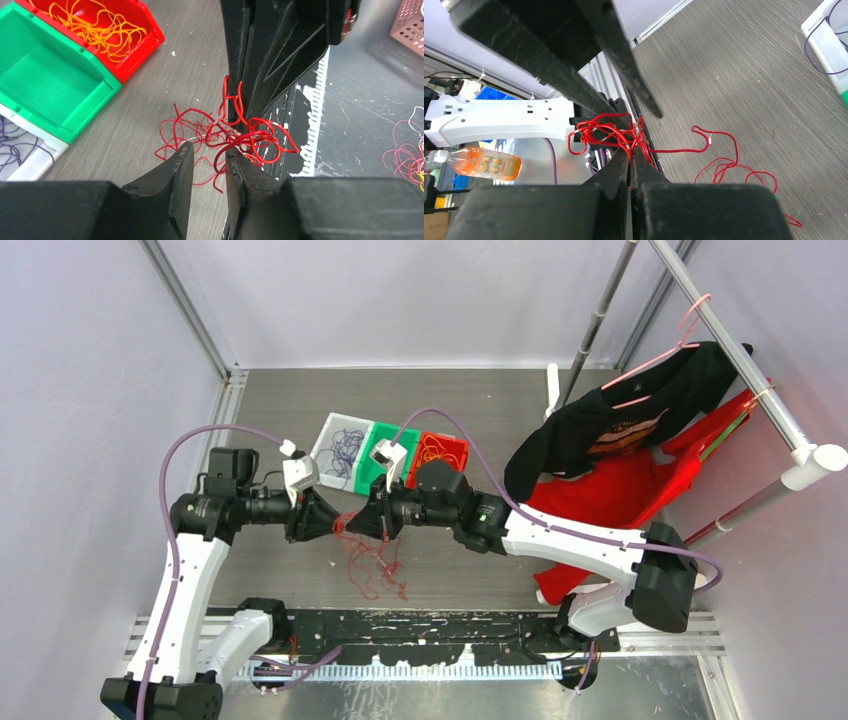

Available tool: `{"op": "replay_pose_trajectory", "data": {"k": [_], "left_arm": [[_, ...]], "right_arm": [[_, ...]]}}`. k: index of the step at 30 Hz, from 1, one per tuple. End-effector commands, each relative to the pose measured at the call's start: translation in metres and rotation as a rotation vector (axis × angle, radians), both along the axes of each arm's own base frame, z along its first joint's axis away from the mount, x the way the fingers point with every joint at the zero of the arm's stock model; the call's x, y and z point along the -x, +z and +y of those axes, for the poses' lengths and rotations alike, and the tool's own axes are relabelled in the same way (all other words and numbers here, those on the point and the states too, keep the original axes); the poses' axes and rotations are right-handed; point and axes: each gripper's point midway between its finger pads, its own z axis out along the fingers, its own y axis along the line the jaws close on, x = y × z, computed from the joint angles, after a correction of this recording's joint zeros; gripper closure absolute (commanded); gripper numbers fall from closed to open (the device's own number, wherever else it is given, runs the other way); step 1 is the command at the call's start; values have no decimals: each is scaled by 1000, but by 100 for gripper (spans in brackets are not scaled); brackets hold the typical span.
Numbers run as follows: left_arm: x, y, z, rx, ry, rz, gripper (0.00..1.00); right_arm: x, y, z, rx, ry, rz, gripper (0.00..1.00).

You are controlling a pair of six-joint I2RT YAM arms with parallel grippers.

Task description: Untangle the cables

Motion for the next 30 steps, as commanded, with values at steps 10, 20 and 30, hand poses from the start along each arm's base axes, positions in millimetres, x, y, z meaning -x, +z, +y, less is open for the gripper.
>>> {"op": "replay_pose_trajectory", "data": {"k": [10, 20, 30], "left_arm": [[-34, 32, 27, -102, 243, -298, 100], [-77, 71, 79, -313, 499, -535, 100], [-100, 149, 115, -360, 723, -778, 100]], "right_arm": [[-16, 23, -17, -50, -77, -45, 99], [-45, -7, -56, 162, -258, -116, 99], [-44, -54, -94, 315, -338, -92, 99]]}}
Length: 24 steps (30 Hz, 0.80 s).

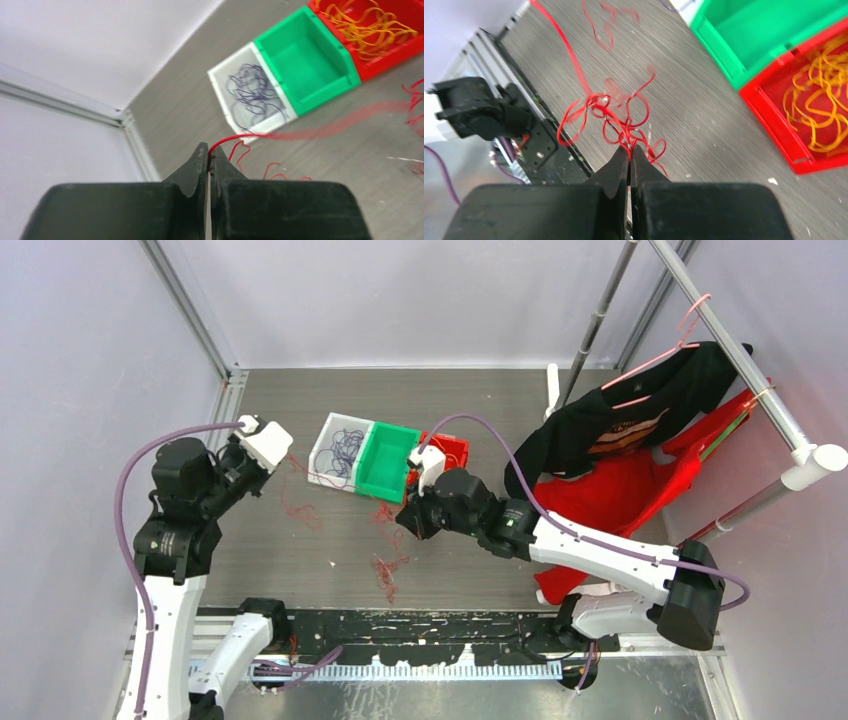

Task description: Untangle the cables

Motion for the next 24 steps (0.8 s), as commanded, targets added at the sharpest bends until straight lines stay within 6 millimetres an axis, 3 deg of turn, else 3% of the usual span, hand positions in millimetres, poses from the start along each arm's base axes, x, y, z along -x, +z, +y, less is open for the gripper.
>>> {"op": "replay_pose_trajectory", "data": {"k": [1, 10, 17, 24], "left_arm": [[-10, 64, 17, -30, 89, -210, 100], [-6, 132, 5, 119, 68, -276, 100], [6, 217, 0, 231, 51, -410, 100], [21, 287, 4, 313, 62, -582, 100]], "right_arm": [[-1, -13, -21, 51, -53, -6, 99], [15, -79, -28, 119, -66, 119, 99], [21, -117, -24, 169, -70, 155, 99], [22, -142, -31, 212, -111, 159, 99]]}}
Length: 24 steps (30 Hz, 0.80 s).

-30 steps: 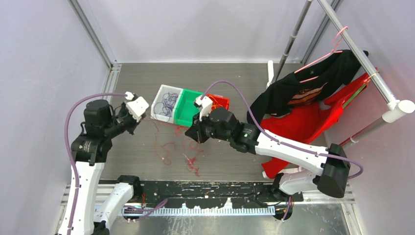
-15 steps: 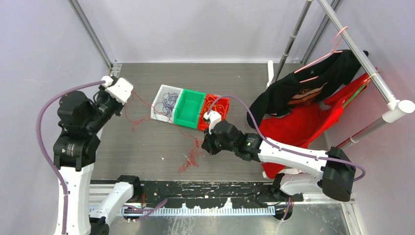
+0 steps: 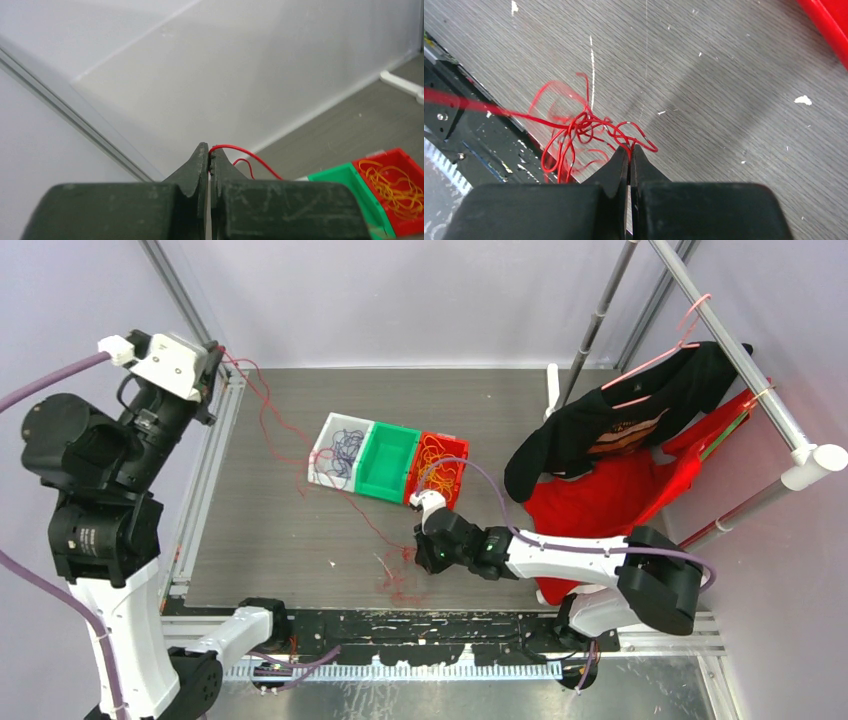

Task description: Untangle the cables

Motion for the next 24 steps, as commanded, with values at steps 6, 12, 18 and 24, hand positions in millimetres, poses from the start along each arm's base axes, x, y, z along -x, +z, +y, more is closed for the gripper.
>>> {"op": "replay_pose_trajectory", "data": {"k": [6, 12, 18, 24], "left_arm": [[30, 118, 11, 163, 26, -313, 100], [45, 175, 23, 215, 67, -490, 100], [33, 187, 19, 212, 53, -510, 100], [27, 161, 4, 202, -24, -429, 100]], "right_arm": [[-8, -14, -5, 2, -84, -54, 99], [-6, -22, -10, 16, -108, -64, 99], [-5, -21, -11, 1, -121, -76, 99], [-4, -1, -4, -83, -106, -94, 99]]}}
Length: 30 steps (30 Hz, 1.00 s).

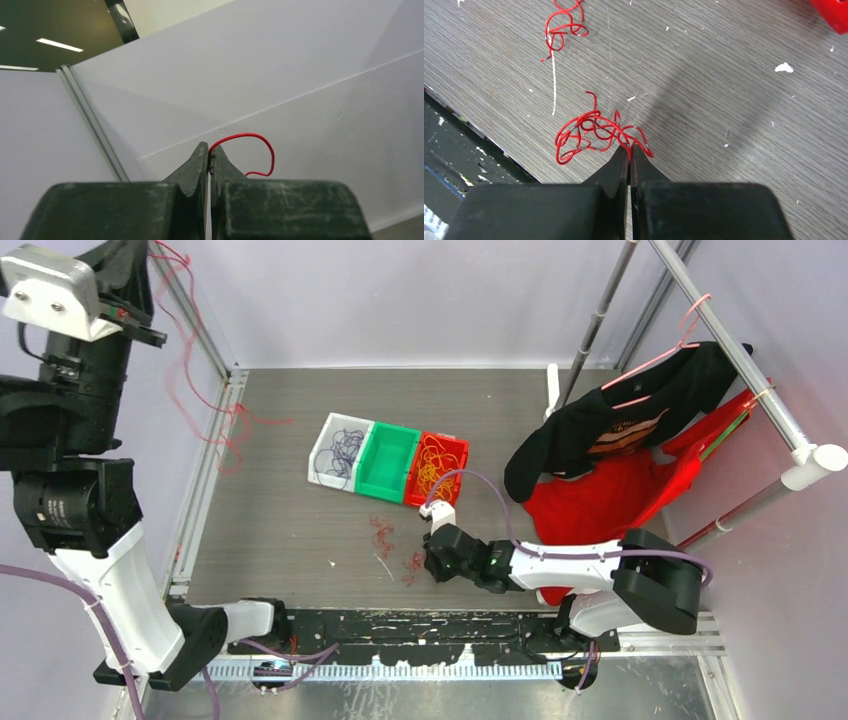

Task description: Untangle the cables

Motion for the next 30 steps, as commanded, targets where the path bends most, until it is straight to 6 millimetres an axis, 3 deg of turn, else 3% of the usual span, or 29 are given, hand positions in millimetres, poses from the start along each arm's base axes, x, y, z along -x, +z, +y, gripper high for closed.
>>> {"op": "replay_pose_trajectory", "data": {"k": [1, 13, 19, 30], "left_arm": [[8, -9, -12, 0, -78, 9, 100], [-49, -110, -53, 96, -326, 332, 100], [-82, -153, -69, 147, -397, 454, 100], [-112, -191, -109, 106, -480, 549, 100]], "right_arm": [[-7, 37, 17, -142, -7, -61, 99], [-9, 61, 20, -205, -5, -102, 99], [-12, 64, 17, -213, -22, -116, 99], [-16, 63, 15, -223, -53, -129, 99]]}}
